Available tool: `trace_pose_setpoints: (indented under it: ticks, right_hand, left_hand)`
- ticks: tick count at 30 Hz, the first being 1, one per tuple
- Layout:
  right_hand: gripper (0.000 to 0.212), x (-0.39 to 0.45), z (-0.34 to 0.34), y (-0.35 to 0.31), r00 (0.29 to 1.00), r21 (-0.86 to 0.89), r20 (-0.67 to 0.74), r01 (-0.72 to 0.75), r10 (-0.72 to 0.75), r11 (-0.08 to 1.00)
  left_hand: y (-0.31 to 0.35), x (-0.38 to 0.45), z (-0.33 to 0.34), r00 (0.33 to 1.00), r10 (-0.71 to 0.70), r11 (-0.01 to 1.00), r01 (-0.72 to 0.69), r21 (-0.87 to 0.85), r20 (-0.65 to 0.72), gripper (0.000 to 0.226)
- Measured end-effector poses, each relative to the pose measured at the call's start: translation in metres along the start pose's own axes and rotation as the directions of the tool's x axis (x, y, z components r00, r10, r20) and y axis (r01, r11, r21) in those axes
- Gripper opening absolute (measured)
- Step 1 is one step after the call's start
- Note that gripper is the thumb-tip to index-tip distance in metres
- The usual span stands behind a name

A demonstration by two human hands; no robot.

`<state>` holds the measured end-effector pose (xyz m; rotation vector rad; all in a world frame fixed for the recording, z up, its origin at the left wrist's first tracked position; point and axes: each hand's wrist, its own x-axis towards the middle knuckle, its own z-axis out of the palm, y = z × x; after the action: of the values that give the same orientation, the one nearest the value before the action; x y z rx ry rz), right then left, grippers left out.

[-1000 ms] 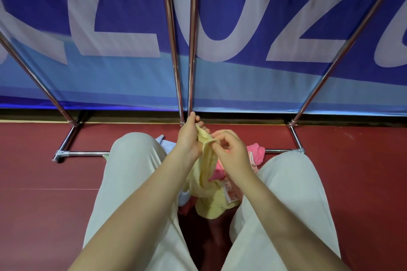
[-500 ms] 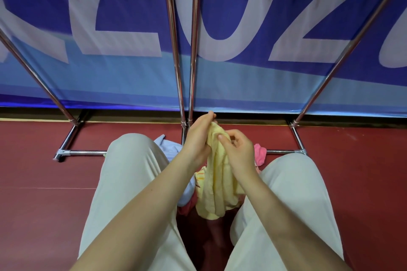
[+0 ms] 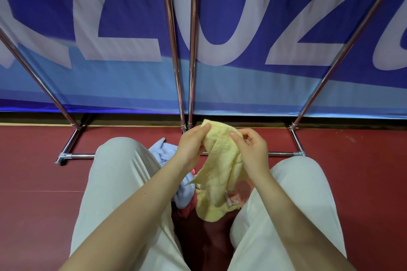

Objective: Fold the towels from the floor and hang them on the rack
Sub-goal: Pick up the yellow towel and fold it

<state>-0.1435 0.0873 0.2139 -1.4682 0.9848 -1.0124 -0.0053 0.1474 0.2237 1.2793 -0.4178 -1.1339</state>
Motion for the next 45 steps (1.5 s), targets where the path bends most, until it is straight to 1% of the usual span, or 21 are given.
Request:
trace_pose_setpoints:
  ticks: [7,12,14,16,18,20,21,23,28,31,34,37,42,45]
  right_hand:
    - [0.009,-0.008,0.000,-0.005,0.998,-0.030,-0.014,0.058,-0.058,0.998]
    - [0.015,-0.007,0.001,-0.002,0.994,-0.081,-0.035,0.098,-0.102,0.992]
    - [0.012,-0.006,0.002,0.000,0.991,-0.093,-0.051,0.118,-0.123,0.989]
    - [0.011,-0.006,0.005,0.001,0.987,-0.090,-0.084,0.128,-0.136,0.988]
    - [0.013,-0.006,0.006,0.001,0.987,-0.061,-0.126,0.097,-0.104,0.993]
    - [0.014,-0.004,0.006,0.000,0.988,0.006,-0.151,0.036,-0.035,0.999]
    - [0.013,-0.003,0.006,0.000,0.989,0.034,-0.150,0.016,-0.011,0.999]
    - [0.012,-0.002,0.008,-0.002,0.993,0.046,-0.120,0.016,-0.010,0.999]
    - [0.008,-0.008,0.019,-0.010,0.996,-0.015,0.009,0.089,-0.089,0.996]
    - [0.006,-0.008,0.025,-0.010,0.996,-0.009,0.057,0.073,-0.072,0.997]
    - [0.008,-0.006,0.028,-0.011,0.997,0.015,0.041,0.061,-0.061,0.998]
    - [0.008,-0.003,0.028,-0.013,0.999,0.040,0.004,0.051,-0.051,0.998]
    - [0.007,-0.002,0.025,-0.013,0.999,-0.015,-0.024,0.037,-0.037,0.999]
    - [0.006,-0.001,0.024,-0.011,0.998,-0.038,-0.050,0.030,-0.032,0.999]
  left_hand:
    - [0.001,-0.006,-0.002,0.995,0.067,0.997,-0.070,-0.038,-0.079,0.022]
    - [0.002,-0.007,-0.004,0.988,0.057,0.995,-0.067,-0.067,-0.145,0.021]
    - [0.002,-0.008,-0.005,0.985,0.051,0.996,-0.063,-0.069,-0.164,0.020]
    - [0.002,-0.009,-0.004,0.978,0.036,0.996,-0.053,-0.075,-0.206,0.015]
    - [0.001,-0.007,-0.006,0.967,0.031,0.996,-0.052,-0.076,-0.254,0.012]
    - [0.000,-0.004,-0.008,0.956,0.020,0.995,-0.048,-0.091,-0.292,0.014]
    - [0.000,-0.002,-0.008,0.952,0.019,0.994,-0.049,-0.093,-0.307,0.019]
    - [-0.002,0.000,-0.007,0.948,0.015,0.996,-0.044,-0.083,-0.319,0.025]
    - [-0.009,0.003,0.000,0.962,0.008,0.995,-0.036,-0.097,-0.274,0.015]
    - [-0.009,0.004,0.005,0.973,0.014,0.994,-0.038,-0.102,-0.231,0.020]
    - [-0.011,0.006,0.009,0.982,0.015,0.994,-0.035,-0.106,-0.190,0.021]
    - [-0.014,0.005,0.013,0.993,0.013,0.995,-0.024,-0.096,-0.115,0.021]
    - [-0.015,-0.001,0.020,0.999,0.023,0.998,-0.025,-0.064,-0.033,0.016]
    - [-0.017,-0.002,0.024,1.000,0.013,0.997,-0.011,-0.076,0.022,0.022]
